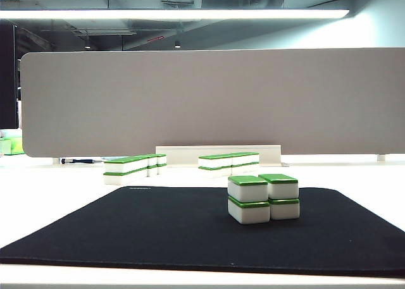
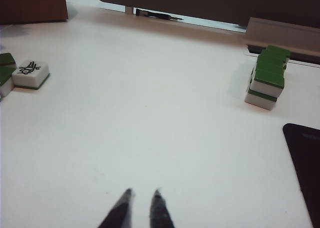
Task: Take a mahjong tile from the mahjong wall and then place it on the table close to you.
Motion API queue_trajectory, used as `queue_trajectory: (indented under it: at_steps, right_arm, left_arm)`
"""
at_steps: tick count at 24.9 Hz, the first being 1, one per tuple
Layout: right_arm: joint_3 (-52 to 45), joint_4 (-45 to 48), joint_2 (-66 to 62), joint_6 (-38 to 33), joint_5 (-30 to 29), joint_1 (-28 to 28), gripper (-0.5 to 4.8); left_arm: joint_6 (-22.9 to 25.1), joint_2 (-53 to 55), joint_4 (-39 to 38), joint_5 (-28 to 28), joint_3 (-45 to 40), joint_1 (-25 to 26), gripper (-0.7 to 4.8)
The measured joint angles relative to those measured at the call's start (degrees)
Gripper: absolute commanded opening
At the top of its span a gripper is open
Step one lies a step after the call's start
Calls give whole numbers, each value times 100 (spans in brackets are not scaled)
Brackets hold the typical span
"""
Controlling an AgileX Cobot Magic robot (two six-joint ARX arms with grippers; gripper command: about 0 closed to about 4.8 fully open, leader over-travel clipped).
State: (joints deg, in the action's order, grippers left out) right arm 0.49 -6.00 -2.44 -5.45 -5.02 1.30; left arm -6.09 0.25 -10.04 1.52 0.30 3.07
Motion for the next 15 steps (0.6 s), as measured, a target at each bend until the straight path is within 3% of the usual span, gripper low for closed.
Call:
queue_trajectory:
  at_steps: [15]
  right_arm:
    - [0, -286, 219, 4, 678, 0, -1]
  left_arm:
    - [0, -2, 0, 0, 0, 0, 49]
